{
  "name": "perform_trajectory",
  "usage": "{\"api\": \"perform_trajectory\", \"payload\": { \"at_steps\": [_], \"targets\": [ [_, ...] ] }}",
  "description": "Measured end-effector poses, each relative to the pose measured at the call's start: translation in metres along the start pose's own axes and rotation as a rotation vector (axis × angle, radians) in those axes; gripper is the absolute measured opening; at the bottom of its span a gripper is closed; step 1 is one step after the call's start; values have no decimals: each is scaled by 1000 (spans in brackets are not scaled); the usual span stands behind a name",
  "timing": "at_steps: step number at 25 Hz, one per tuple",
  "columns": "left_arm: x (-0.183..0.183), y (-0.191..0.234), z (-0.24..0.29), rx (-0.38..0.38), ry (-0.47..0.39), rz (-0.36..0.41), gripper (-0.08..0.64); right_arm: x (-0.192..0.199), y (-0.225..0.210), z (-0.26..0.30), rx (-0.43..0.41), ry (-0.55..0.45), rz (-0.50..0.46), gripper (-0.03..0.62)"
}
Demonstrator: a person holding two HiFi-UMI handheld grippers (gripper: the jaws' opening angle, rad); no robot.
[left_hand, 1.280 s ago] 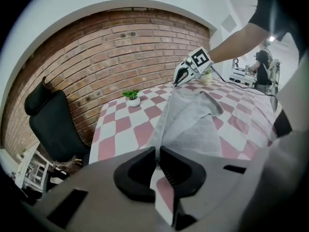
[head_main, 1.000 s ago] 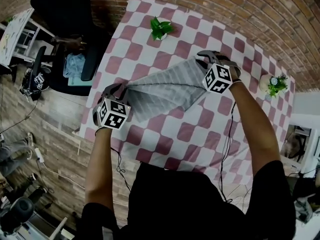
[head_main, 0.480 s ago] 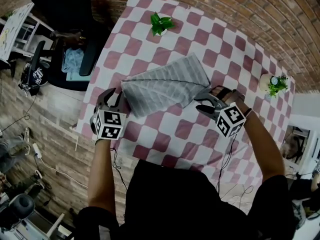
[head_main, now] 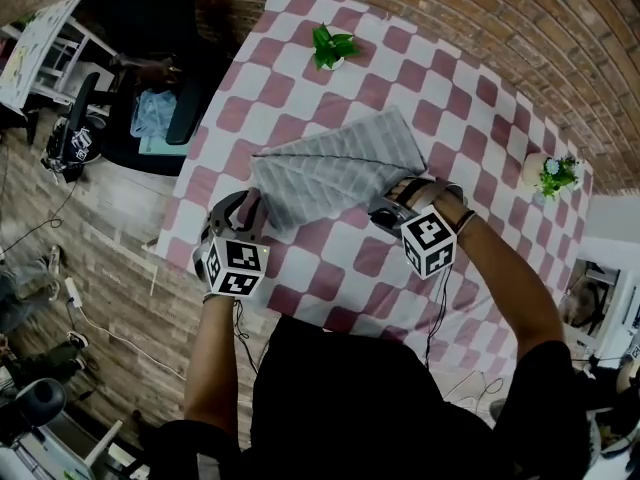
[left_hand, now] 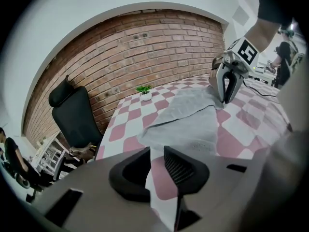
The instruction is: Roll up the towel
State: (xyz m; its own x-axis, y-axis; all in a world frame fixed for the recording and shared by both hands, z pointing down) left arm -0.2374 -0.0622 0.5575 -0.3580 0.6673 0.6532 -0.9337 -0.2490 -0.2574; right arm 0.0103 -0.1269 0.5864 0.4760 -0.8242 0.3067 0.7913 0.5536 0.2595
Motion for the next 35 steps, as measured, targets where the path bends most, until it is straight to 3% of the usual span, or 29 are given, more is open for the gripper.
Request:
{"api": "perform_trajectory", "payload": {
  "at_steps": [5,10,15,19,22,23,24,26,28,30,32,35],
  "targets": [
    [5,1,-3,-3,-2,-26,87,4,-18,-21,27,-55,118,20],
    [6,5,-5,-14,-15,-42,83,31,-68,-60,180,-229,423,20],
    [2,7,-4,-11,-26,-53,75,106,-120,-85,407,-360,795,21],
    [4,11,-3,-8,-26,-56,74,168,-147,-86,568,-329,1042,25],
    [8,11,0,2,-13,-52,74,197,-148,-59,570,-192,1165,40],
    [9,10,1,7,-10,-49,74,203,-146,-50,567,-144,1185,45],
    [9,8,2,12,-9,-45,74,205,-143,-45,576,-112,1192,92],
    [9,3,4,25,-9,-36,75,200,-135,-49,636,-128,1187,149],
    [9,-2,4,41,-18,-26,76,180,-122,-65,694,-215,1158,149],
    [8,-7,2,57,-28,-18,83,154,-101,-74,696,-257,1097,149],
    [9,-14,-1,75,-25,-14,92,133,-72,-75,670,-242,1062,149],
    [17,-28,-6,114,10,-41,118,124,-28,-67,640,-184,1117,149]
  ]
}}
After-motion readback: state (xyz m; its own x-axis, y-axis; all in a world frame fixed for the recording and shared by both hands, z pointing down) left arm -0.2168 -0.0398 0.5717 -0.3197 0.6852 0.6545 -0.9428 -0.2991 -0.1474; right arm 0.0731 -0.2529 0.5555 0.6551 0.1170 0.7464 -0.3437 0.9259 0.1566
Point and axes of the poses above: the fingertips, and each gripper's own axes: z forward along the fingers, y to its left, x out of its underside, the point moved 5 cm from there along -z, backward along the fingers, and after that the axes turned 1 degree about -z, right-handed, at the moved point
